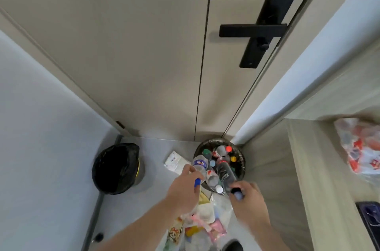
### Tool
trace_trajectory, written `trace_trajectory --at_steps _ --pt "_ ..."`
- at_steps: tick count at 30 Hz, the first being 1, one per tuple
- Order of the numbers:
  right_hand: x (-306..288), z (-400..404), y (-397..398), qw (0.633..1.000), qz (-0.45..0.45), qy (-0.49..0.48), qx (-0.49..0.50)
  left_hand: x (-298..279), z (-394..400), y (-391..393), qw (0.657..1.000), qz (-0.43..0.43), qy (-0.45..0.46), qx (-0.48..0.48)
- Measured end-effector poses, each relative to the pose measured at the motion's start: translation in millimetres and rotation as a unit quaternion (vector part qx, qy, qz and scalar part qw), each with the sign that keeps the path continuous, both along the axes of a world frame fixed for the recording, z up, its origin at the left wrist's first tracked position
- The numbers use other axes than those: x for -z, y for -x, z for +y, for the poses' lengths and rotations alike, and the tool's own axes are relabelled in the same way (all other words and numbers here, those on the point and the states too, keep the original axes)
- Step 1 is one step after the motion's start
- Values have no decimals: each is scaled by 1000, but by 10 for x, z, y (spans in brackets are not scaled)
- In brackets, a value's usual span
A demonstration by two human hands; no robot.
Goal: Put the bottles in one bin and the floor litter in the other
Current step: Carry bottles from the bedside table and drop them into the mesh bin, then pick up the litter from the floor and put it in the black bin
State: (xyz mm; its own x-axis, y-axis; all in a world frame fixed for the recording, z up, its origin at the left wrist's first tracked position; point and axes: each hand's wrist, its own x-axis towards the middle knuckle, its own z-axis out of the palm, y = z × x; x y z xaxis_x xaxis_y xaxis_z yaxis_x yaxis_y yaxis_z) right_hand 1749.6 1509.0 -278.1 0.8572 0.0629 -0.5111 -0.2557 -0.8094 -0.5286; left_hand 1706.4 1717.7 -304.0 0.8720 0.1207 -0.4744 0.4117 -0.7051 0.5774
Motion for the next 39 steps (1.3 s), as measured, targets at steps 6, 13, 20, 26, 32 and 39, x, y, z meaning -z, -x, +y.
trace_trajectory --at_steps 6,13,20,26,32,39 --pt "1568 96 -302 998 -50 -20 40 1614 -101 -386 999 -35 -16 19" --pt "2667 66 -307 993 -115 -5 2 2830 -97 -401 990 -128 -12 55" --pt "3079 -121 -13 976 -205 -36 -68 3175 44 -39 973 -225 -28 42" --pt "2626 -348 646 959 -244 -111 -87 2658 114 1334 984 -162 -75 12" --pt "2345 -556 1637 970 -139 -99 -172 2155 151 2351 991 -51 -126 20" --pt "1863 -425 2176 939 -123 -32 -318 1947 129 2806 988 -40 -148 -18"
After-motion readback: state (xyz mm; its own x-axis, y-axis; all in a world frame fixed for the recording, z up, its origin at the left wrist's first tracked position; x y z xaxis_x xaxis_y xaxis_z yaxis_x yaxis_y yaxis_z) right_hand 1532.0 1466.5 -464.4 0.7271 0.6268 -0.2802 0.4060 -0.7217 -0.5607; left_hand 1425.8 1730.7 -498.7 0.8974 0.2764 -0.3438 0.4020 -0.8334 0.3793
